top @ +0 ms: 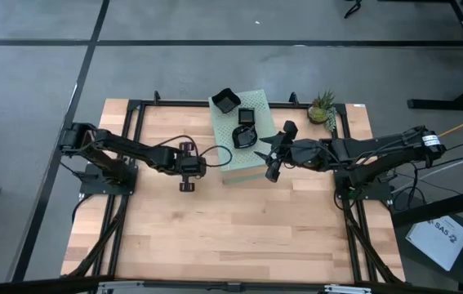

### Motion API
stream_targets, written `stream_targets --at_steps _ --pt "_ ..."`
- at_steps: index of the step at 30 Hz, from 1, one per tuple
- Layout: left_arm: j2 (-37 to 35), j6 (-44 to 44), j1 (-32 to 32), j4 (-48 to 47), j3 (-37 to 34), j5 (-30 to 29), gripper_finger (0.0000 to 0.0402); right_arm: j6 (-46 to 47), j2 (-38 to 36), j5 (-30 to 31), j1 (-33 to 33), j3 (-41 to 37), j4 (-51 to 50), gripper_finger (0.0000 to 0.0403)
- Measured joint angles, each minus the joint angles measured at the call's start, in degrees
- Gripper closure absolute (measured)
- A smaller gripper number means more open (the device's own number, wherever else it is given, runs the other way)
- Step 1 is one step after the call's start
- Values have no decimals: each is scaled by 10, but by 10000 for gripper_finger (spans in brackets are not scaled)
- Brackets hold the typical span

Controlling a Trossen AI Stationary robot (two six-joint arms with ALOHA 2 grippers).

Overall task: Pick & Place Mini shaped plates
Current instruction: Stack the black square plate on top of the black square plates on the shelf

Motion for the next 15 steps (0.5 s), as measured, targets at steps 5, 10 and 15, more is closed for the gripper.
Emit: stream_targets --at_steps 5,10,15 --pt "-45 -67 0 -35 12 -3 400 -1 0 0 0 0 0 191" --pt "-99 -126 0 -70 29 -11 400 -3 0 0 -1 0 -1 191" --pt "-146 -172 0 -74 53 -46 400 -7 0 0 -1 0 -1 191"
